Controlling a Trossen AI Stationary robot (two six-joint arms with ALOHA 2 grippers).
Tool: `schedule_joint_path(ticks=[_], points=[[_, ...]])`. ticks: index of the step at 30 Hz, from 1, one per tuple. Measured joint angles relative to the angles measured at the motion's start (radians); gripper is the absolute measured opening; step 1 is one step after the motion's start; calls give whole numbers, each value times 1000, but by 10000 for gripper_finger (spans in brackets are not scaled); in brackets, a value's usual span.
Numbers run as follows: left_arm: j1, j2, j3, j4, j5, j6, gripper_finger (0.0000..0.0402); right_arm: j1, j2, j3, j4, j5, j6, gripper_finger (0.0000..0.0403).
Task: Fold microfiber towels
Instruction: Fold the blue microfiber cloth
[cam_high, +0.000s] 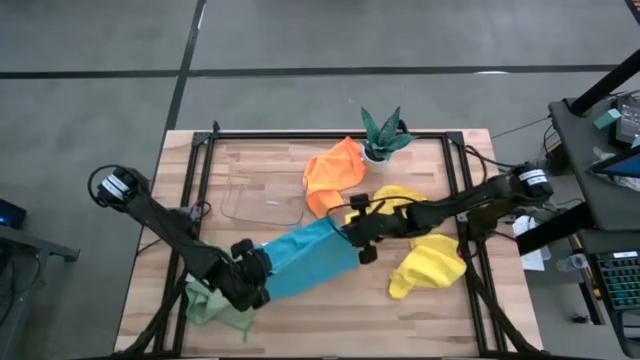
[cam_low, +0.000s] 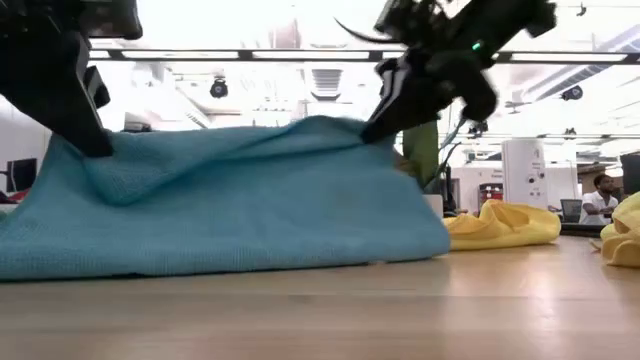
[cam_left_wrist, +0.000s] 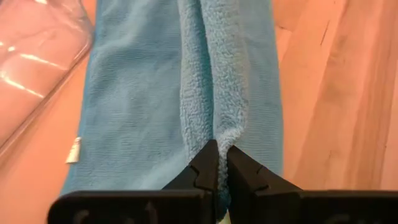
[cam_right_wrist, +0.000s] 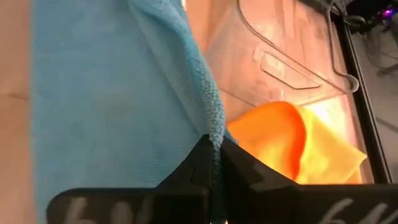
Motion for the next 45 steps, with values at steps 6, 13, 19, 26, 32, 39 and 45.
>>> schedule_joint_path(ticks=[6,13,19,26,32,39,45], points=[[36,-10,-32,9,4,-19,2,-51,109,82,-57,1,-26,10],[52,-6,-64,5,16,-63,65,-85,177,164,-101,0,-12,55],[53,-13,-75,-73,32,-124,126,-108,187,220,-182,6,25,116],[54,-38,-59,-82,88,-123,148,-106,129,220,-212,-41,60,137],[52,-48,-30,-2,105,-61,148,-72,123,162,-162,-273,132,114],[52,-4,-31,364,85,165,148,-18,165,54,-16,-287,186,60],[54,86,-32,400,82,184,148,-13,205,11,14,-280,225,17]])
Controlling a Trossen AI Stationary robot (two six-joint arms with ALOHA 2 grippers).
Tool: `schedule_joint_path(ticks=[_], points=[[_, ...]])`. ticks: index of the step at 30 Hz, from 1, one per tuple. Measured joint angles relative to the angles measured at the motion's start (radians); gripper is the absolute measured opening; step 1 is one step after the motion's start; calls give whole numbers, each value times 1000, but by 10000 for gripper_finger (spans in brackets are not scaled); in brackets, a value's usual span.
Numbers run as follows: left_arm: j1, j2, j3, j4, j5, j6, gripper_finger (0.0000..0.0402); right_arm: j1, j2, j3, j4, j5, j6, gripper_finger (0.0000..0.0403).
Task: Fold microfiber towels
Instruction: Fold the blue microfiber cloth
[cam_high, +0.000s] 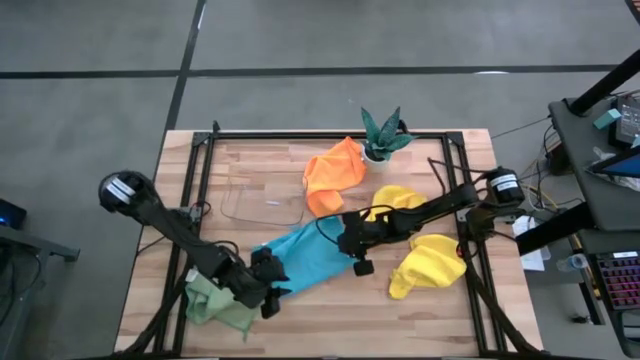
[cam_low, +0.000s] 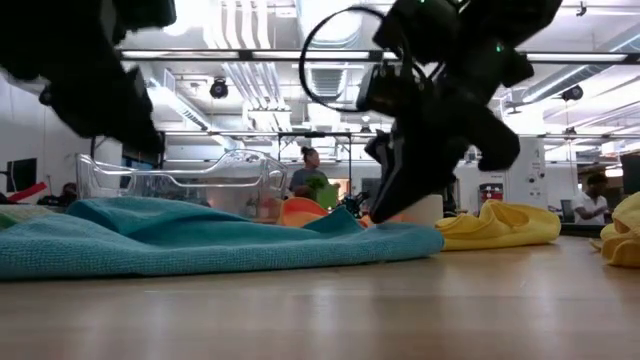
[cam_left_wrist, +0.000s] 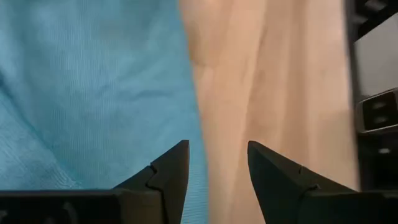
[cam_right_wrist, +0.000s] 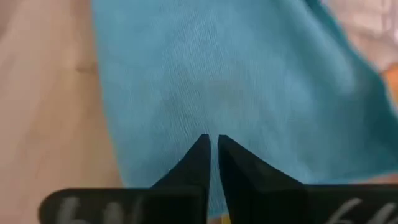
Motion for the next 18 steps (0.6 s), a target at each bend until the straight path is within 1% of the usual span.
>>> schedule_joint_path(ticks=[4,7,9,11,14,18], points=[[6,65,0,1,5,-19,148,5,25,-6,-3,-5,2,9],[7,89,0,0,35,-18,148,23,40,-7,-42,-59,1,9],[7,90,2,7,57,-18,148,42,42,-6,-64,-106,6,9],[6,82,2,3,74,-18,148,70,42,-5,-90,-125,19,9],[6,68,2,4,102,-18,148,123,38,-4,-121,-130,39,8],[6,71,1,0,103,-18,148,195,36,-4,-143,-131,78,8]])
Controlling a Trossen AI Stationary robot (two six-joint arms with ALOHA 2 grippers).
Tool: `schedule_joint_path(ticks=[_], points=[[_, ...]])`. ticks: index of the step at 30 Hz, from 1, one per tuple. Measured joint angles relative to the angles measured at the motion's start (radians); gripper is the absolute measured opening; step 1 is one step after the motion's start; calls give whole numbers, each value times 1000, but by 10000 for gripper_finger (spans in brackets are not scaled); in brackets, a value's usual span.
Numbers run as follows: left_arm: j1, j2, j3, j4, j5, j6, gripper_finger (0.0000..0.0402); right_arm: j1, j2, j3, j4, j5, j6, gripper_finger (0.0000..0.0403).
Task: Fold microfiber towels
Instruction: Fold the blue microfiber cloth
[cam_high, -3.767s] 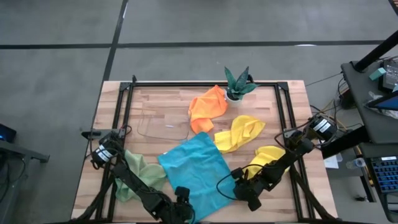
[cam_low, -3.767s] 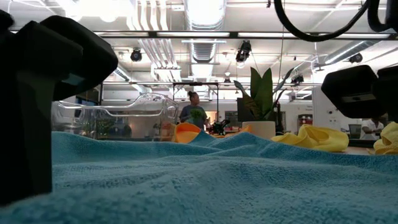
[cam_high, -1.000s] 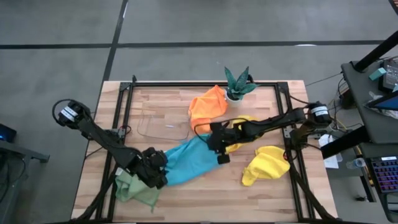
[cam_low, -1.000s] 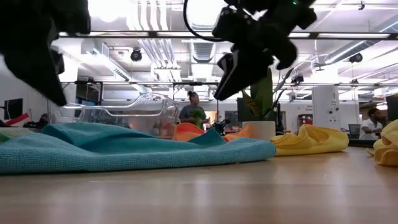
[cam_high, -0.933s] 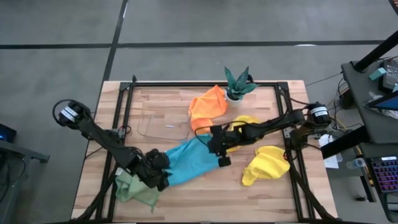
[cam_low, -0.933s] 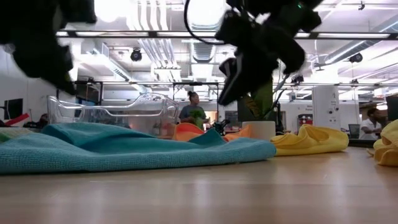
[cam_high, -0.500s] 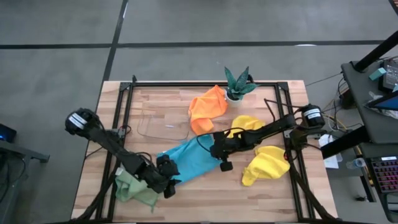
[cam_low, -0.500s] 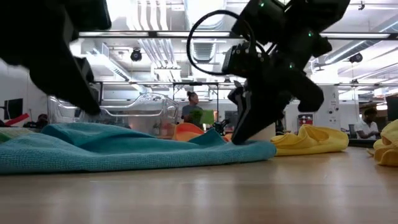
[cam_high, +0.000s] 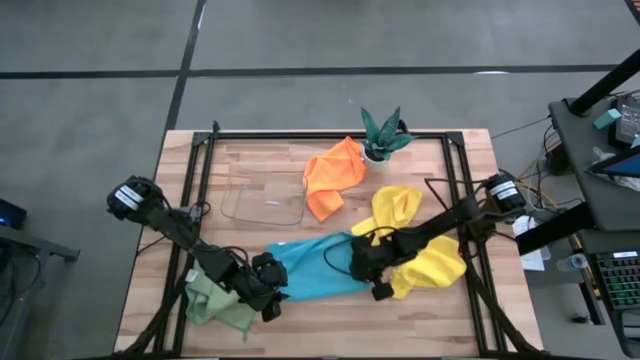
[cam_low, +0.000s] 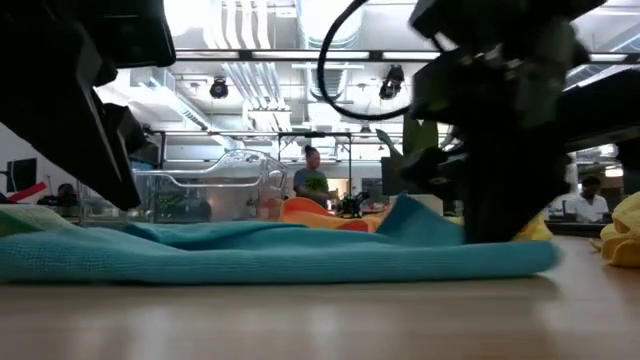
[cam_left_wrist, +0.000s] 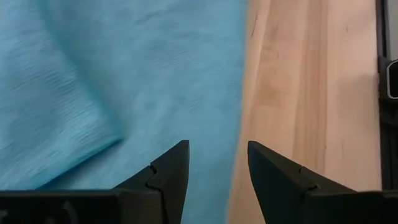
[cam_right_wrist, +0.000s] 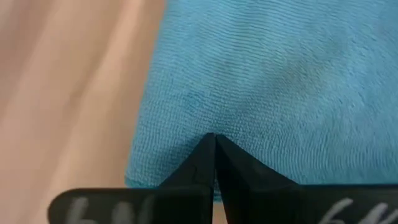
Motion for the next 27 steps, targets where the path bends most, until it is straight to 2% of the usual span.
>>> schedule_joint_path(ticks=[6,10,17,22,27], points=[[0,0,-3,1,-12,4,148,81,-2,1,-76,0,92,8],[6,-2,-3,2,-100,32,148,109,-9,0,-82,3,128,8],[40,0,0,1,-159,207,148,113,-73,-5,-110,77,107,8],[42,1,33,8,-205,425,148,112,-122,-5,-92,128,105,8],[46,29,71,-1,-204,461,148,113,-135,-6,-88,158,104,8]])
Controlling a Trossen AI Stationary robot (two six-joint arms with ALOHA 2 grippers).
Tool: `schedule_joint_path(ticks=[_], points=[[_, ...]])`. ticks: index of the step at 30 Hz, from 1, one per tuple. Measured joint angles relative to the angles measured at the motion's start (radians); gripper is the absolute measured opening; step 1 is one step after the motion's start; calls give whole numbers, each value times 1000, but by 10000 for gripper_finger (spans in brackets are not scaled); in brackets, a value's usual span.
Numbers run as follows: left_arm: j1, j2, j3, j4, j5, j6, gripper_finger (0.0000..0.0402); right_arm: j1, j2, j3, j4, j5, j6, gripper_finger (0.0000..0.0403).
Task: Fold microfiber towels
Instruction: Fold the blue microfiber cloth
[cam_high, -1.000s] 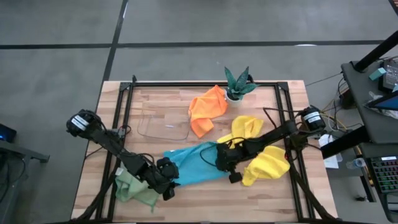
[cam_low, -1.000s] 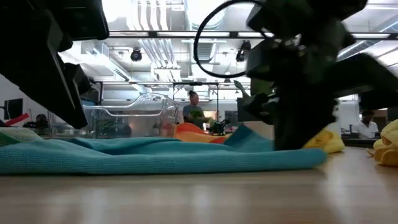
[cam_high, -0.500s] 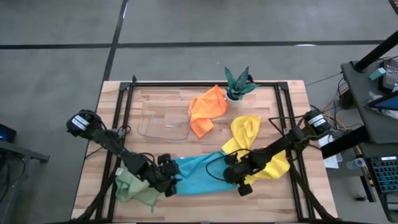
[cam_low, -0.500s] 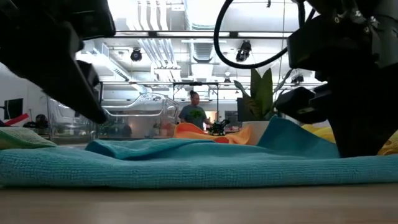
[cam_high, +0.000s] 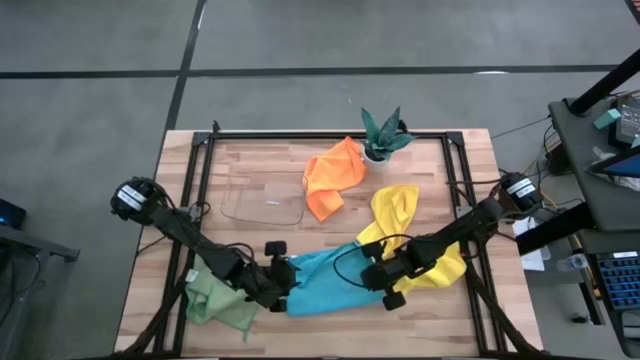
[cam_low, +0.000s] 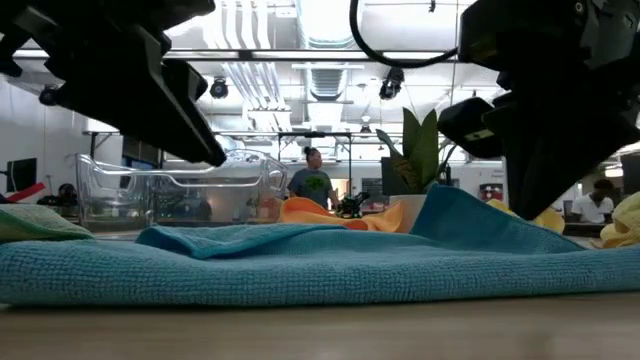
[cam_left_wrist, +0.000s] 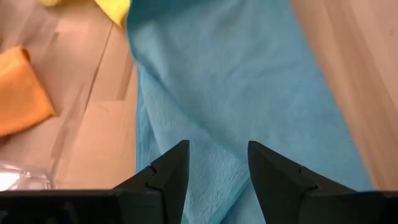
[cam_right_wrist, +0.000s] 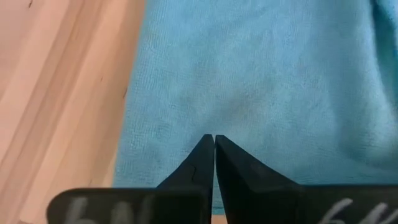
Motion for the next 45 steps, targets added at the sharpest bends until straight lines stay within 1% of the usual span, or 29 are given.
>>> schedule_joint_path(ticks=[3,6,12,20,22,24,29,30,35,39,41,42,45], points=[[0,27,12,1,45,3,148,0,0,-1,0,2,-7,8],[-1,66,31,-2,57,-6,148,0,-1,-4,2,16,-12,8],[0,146,78,-131,49,5,148,0,-5,-19,20,54,-11,8],[0,164,80,-148,30,11,146,0,-8,-79,144,54,-8,8],[0,164,80,-147,29,11,136,0,-8,-98,187,54,-7,8],[0,164,79,-146,28,9,115,0,-8,-116,234,54,-1,8],[2,167,77,-163,21,-37,23,0,-8,-147,326,54,2,8],[4,164,77,-162,17,-44,12,0,-8,-148,333,54,2,8],[5,127,77,-173,-21,-95,2,0,-9,-150,354,76,3,8],[5,84,77,-259,-26,-129,2,0,-9,-150,355,81,15,8],[4,66,77,-275,-25,-139,3,0,-9,-150,356,82,24,8],[4,60,77,-262,-11,-137,3,0,-9,-150,358,82,26,8],[5,57,79,-200,90,-70,15,0,-9,-150,370,82,26,8]])
